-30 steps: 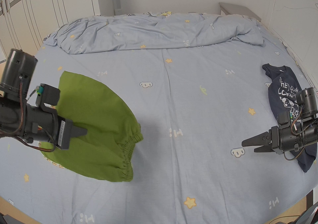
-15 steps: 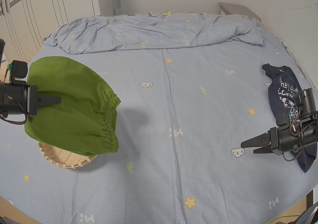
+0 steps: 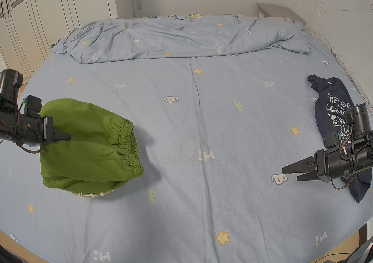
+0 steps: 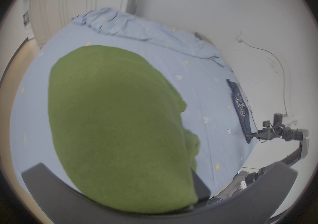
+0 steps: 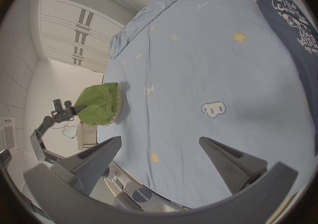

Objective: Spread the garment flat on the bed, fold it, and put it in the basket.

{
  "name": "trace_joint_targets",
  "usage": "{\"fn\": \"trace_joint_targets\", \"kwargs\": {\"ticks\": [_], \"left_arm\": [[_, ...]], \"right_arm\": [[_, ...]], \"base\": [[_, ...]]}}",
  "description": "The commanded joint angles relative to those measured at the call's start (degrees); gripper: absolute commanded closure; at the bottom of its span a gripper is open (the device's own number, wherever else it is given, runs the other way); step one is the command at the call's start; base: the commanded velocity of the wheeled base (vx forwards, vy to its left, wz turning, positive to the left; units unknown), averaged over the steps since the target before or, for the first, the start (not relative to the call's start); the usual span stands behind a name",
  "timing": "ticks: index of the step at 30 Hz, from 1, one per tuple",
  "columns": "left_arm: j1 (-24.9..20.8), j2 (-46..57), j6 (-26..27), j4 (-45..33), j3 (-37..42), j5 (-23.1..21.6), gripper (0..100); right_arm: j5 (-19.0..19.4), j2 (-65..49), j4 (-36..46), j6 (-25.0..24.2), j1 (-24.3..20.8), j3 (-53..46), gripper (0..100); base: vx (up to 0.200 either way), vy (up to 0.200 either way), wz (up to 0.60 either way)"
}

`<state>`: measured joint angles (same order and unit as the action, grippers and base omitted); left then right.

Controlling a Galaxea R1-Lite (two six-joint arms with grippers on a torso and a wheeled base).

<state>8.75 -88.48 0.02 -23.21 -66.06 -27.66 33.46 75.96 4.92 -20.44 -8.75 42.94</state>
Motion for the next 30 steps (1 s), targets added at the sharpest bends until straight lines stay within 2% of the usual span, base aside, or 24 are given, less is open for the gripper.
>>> {"fn": "trace_joint_targets", "kwargs": {"ticks": [1, 5, 12, 24, 28, 29, 30], "left_arm": [[3.73, -9.52, -0.02, -0.08, 1.46, 0.15, 100], [5.66, -13.83, -0.02, 0.01, 1.02, 0.24, 100], [9.44, -20.86, -0.2, 2.21, -4.16, 0.41, 100], [8.03, -22.17, -0.38, 2.21, -6.27, 0.33, 100], [6.45, -21.65, -1.96, 2.21, -6.36, 0.33, 100], [6.45, -21.65, -1.96, 2.21, -6.36, 0.33, 0], [6.45, -21.65, -1.96, 2.21, -6.36, 0.33, 0]], "right_arm": [[0.02, -0.29, 0.08, -0.12, -0.39, 0.04, 0], [0.02, -0.37, 0.08, -0.12, -0.39, 0.04, 0], [0.02, -0.11, 0.0, -0.12, -0.48, -0.31, 0], [0.02, -0.02, 0.0, -0.03, -0.48, -0.31, 0], [0.02, -0.2, 0.0, -0.03, -0.48, -0.31, 0], [0.02, -0.2, 0.0, -0.03, -0.48, -0.31, 0], [0.02, -0.2, 0.0, -0.03, -0.48, -0.31, 0]], "base": [[0.0, 0.0, 0.0], [0.0, 0.0, 0.0], [0.0, 0.0, 0.0], [0.0, 0.0, 0.0], [0.0, 0.0, 0.0], [0.0, 0.0, 0.0], [0.0, 0.0, 0.0]]}}
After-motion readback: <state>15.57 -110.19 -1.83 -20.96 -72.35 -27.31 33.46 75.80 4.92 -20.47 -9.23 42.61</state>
